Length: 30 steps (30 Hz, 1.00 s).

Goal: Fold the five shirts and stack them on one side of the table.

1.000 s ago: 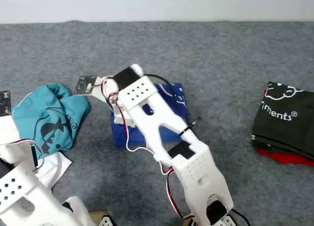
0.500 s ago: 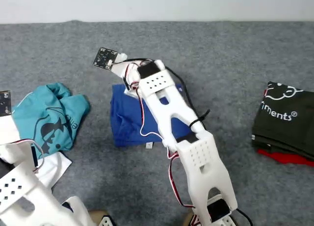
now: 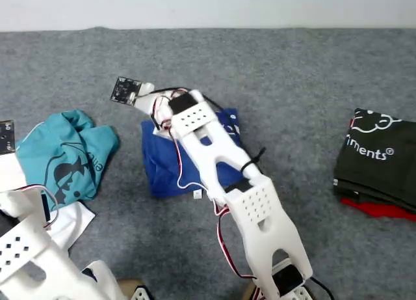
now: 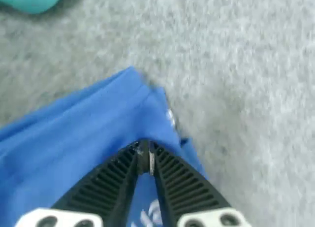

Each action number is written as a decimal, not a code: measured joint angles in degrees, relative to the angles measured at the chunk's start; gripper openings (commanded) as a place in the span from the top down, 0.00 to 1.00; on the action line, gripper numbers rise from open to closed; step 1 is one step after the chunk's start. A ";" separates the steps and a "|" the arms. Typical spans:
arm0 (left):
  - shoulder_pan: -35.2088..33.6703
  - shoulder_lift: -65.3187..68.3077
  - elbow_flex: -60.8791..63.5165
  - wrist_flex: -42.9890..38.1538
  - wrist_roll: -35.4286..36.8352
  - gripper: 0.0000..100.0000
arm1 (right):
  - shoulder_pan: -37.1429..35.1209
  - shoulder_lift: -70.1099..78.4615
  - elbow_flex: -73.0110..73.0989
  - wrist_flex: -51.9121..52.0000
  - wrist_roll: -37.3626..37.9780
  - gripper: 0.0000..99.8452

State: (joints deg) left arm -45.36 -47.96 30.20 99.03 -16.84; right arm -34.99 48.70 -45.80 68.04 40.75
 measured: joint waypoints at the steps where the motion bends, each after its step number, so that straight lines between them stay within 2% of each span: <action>1: 0.00 0.00 0.00 0.00 0.00 0.99 | 0.44 -1.58 0.00 1.85 0.00 0.99; 9: 0.00 -0.09 0.00 0.00 0.00 0.99 | 0.70 -12.04 0.00 20.40 -0.18 0.99; 13: 0.00 -0.09 0.00 0.00 0.00 0.99 | -2.90 -12.66 0.00 28.66 -4.57 0.99; 21: 0.00 -0.09 0.00 0.00 0.00 0.99 | -10.99 -3.96 -0.09 30.68 -8.26 0.99; 30: 0.00 -0.09 0.00 0.00 0.00 0.99 | -10.90 0.18 -2.81 31.74 -8.88 0.99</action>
State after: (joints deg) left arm -45.36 -48.04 30.20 99.03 -16.84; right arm -45.89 48.88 -48.62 99.78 31.87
